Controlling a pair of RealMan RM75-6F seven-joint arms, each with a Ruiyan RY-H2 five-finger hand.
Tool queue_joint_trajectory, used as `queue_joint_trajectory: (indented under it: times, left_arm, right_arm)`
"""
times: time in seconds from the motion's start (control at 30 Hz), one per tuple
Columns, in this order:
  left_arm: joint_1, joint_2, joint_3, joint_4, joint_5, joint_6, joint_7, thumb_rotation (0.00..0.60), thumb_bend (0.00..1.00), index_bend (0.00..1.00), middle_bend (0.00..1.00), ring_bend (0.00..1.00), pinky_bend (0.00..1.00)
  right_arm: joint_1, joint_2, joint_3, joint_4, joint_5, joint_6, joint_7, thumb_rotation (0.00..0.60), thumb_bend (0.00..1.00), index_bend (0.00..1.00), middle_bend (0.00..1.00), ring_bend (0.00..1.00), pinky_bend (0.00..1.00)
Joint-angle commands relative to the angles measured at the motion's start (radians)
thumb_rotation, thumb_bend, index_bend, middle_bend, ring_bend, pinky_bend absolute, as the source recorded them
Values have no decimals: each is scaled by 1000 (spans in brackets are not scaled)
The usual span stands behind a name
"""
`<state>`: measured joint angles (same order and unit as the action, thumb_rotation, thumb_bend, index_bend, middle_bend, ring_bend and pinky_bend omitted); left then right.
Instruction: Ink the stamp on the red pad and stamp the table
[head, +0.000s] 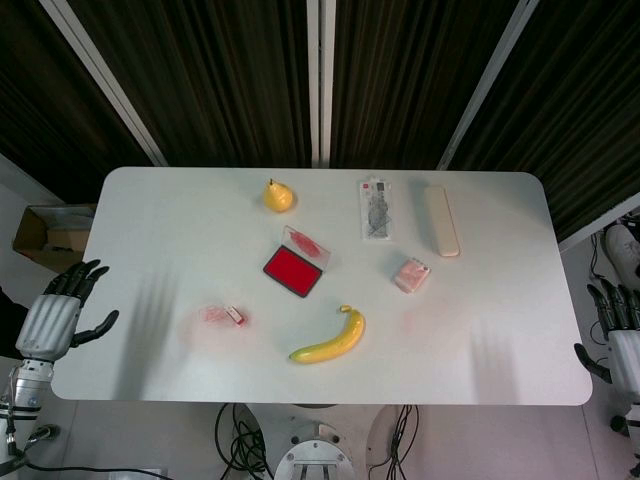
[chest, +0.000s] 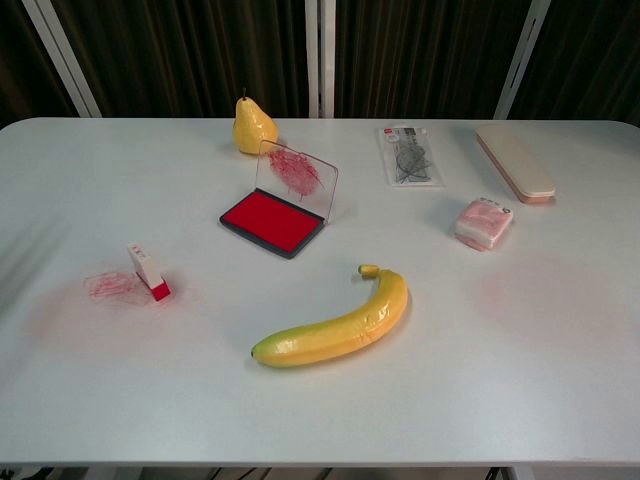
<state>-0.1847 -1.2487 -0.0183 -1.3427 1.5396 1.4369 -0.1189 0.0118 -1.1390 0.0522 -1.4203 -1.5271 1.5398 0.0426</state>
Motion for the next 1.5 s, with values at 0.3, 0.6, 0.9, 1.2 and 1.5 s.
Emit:
queue_joint_trajectory:
  times: [0.3, 0.6, 0.9, 1.2, 1.5]
  left_arm:
    - [-4, -19, 4, 24, 54, 42, -49, 211, 202, 128, 85, 89, 199]
    - [-61, -112, -1, 211, 185, 136, -114, 600, 210, 223, 300, 666, 830]
    - [-162, -226, 27, 267, 277, 65, -6, 600, 221, 388, 417, 932, 1000]
    - [-260, -359, 53, 340, 285, -82, 30, 600, 274, 302, 329, 940, 1000]
    - [-318, -434, 80, 438, 291, -132, -11, 600, 307, 298, 314, 939, 1000]
  right_arm:
    - [-4, 4, 0, 2, -3, 12, 8, 600, 171, 0, 0, 0, 0]
    - [-2, 14, 10, -12, 10, 9, 1, 600, 176, 0, 0, 0, 0]
    - [7, 27, 11, -36, 16, -9, -29, 600, 176, 0, 0, 0, 0]
    - [-2, 22, 9, -36, 20, 2, -27, 600, 176, 0, 0, 0, 0]
    - [-3, 29, 11, -32, 23, 2, -19, 600, 177, 0, 0, 0, 0]
